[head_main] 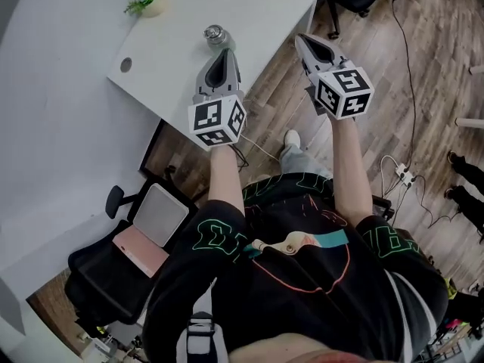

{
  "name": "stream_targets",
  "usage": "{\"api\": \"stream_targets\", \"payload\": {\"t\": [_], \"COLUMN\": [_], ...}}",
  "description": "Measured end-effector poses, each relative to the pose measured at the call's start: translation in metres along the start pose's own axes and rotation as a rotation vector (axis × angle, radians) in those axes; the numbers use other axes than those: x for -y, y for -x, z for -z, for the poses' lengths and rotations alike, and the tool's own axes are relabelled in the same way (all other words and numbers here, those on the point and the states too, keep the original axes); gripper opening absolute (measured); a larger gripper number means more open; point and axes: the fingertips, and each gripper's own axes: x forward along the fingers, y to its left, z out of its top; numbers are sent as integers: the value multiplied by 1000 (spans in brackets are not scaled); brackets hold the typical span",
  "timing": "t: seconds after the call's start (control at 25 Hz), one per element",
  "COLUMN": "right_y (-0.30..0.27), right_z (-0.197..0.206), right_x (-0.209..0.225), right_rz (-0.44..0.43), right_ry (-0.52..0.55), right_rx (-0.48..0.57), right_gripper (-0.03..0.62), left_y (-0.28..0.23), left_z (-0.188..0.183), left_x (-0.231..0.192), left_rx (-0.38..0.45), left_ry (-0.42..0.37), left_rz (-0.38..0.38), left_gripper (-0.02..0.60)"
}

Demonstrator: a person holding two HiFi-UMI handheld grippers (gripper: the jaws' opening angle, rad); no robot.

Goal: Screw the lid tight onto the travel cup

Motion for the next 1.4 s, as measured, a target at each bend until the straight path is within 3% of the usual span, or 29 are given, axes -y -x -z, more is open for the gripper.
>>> {"api": "stream_targets", "payload": {"t": [0.28, 0.52, 1.04, 1.4], "right_y": [-63, -117, -208, -237], "right_z": [-14, -3, -27, -9], "right_x": [-12, -66, -103, -109], "right_rz": [-168, -304, -443, -522], "right_ry": [26, 63, 135, 156], "right_rx": [-20, -69, -35, -108], "right_gripper": [5, 5, 5, 5], "left_y": [-8, 13, -26, -30], "left_z": [-7, 5, 22, 56], "left_x": [-32, -95, -154, -164], "left_rx": [9, -22, -49, -105], "left_ry": [-10, 13, 59, 126], "left_rz": [-117, -244, -227, -229], "left_gripper": [8, 8, 8, 41]}}
